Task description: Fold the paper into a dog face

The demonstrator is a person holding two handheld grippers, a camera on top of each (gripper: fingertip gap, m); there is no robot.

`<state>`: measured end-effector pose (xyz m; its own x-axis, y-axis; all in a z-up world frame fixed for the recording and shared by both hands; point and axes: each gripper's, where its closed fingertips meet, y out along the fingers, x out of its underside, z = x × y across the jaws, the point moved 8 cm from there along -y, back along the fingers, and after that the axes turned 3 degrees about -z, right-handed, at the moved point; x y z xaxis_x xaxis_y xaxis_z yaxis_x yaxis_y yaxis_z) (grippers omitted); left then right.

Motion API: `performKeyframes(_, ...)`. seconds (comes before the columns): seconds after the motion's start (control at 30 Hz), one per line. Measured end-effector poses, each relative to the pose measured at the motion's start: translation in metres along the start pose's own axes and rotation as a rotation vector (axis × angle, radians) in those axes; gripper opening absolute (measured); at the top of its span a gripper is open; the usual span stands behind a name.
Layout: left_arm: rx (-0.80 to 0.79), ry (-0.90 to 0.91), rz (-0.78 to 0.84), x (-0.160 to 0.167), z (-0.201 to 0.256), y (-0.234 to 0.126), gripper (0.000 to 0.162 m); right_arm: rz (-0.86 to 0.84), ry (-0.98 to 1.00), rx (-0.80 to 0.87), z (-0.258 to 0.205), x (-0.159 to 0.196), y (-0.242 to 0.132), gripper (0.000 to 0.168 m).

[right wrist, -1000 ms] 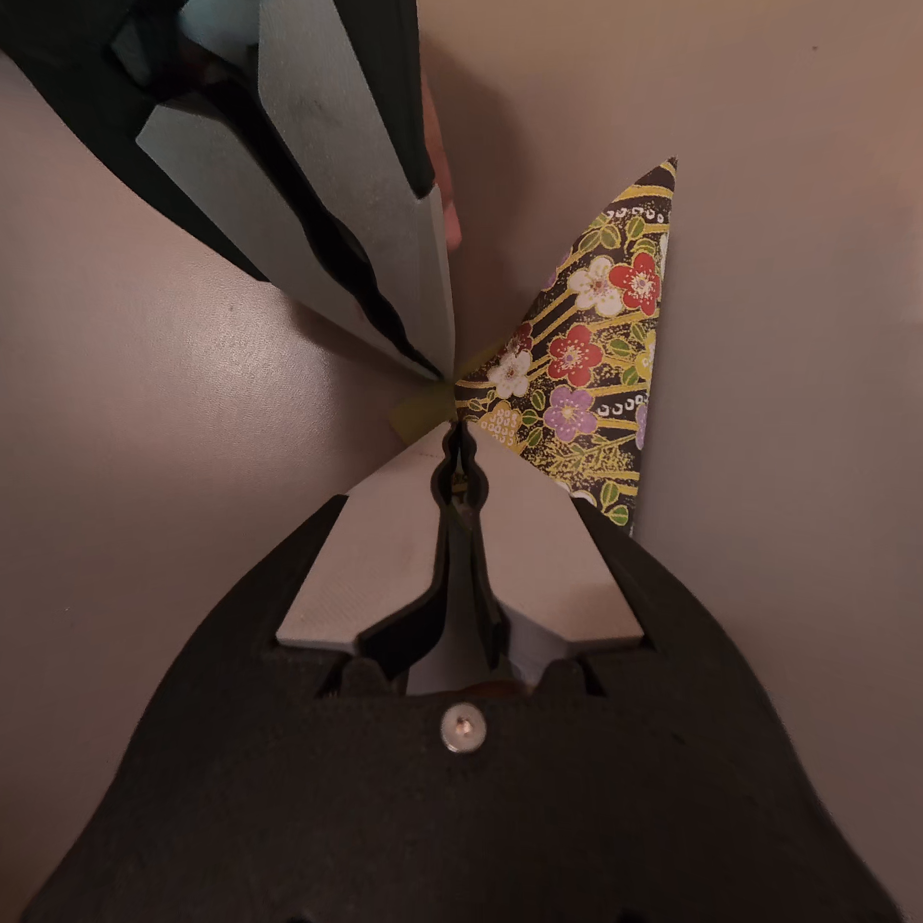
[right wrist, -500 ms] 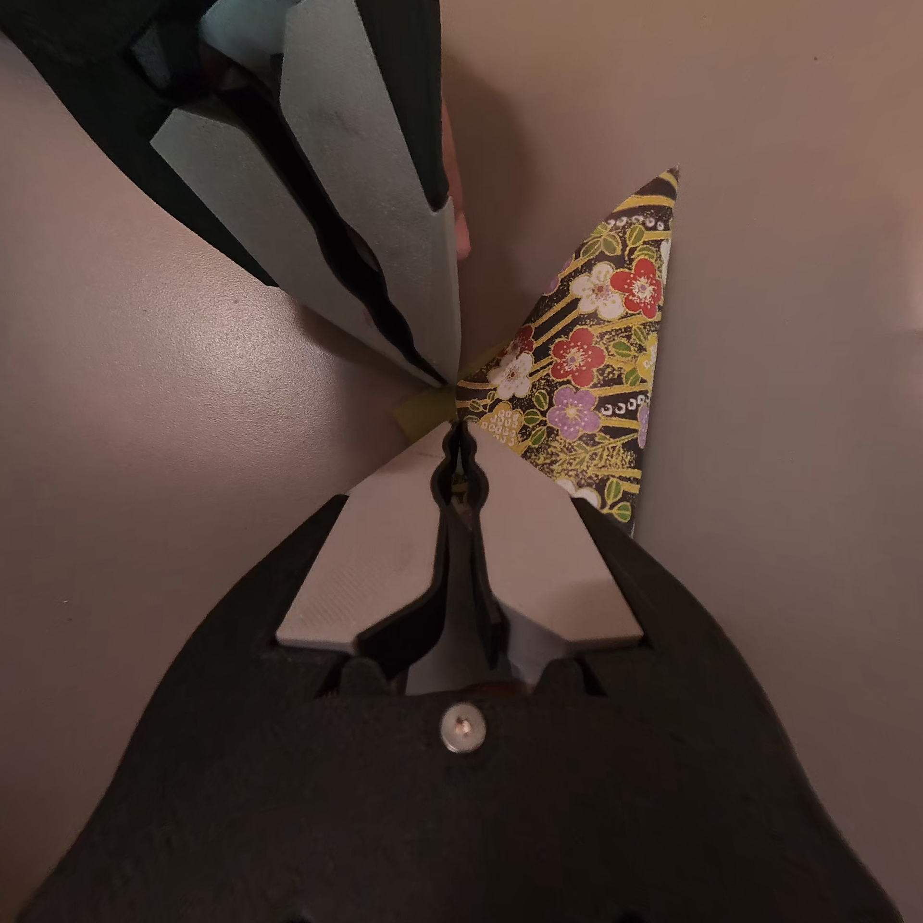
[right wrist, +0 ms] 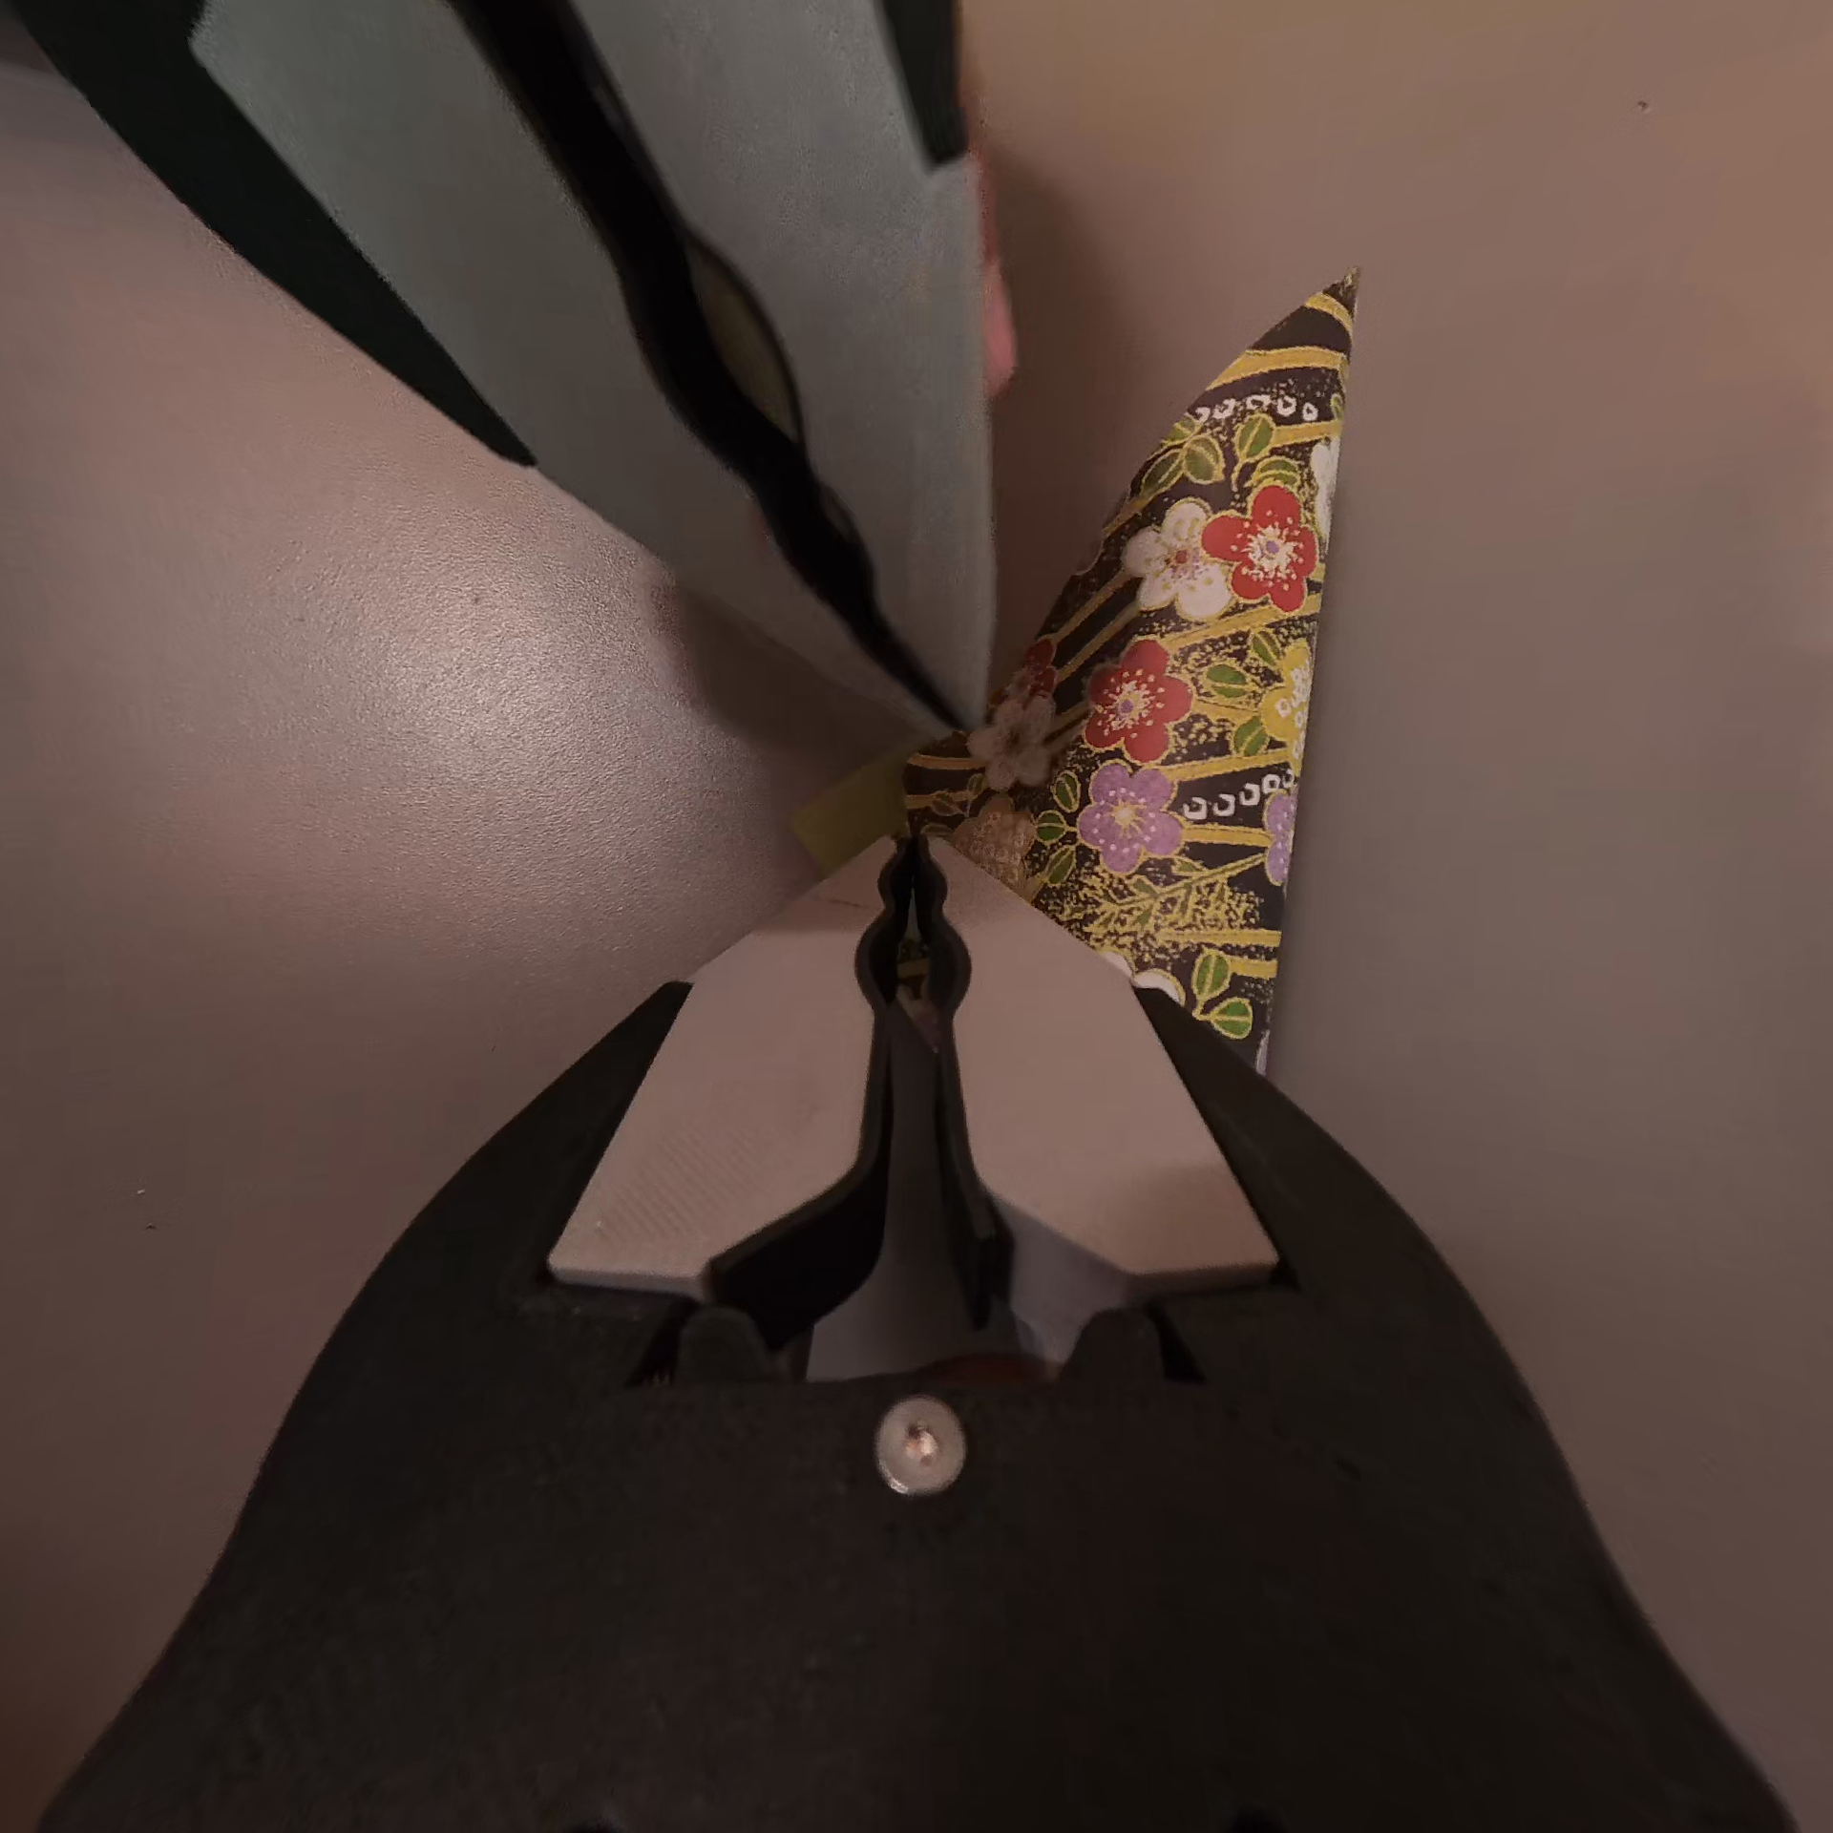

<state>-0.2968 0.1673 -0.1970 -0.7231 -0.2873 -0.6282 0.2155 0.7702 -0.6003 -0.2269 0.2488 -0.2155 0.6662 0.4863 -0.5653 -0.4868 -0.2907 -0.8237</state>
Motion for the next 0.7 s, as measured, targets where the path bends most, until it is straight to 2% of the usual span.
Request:
performKeyframes(0.03,-0.031,-0.014,0.003,-0.003,-0.006,0.001,0.0,0.001,0.001,-0.001,0.0,0.0,0.0,0.0)
performKeyframes(0.3,-0.036,-0.01,-0.18,0.009,-0.02,0.04,0.0,0.004,0.005,-0.002,0.0,0.0,0.0,0.0)
performKeyframes(0.7,-0.025,-0.056,-0.173,0.003,-0.028,0.056,0.0,0.008,0.014,0.0,0.001,0.0,0.001,0.0)
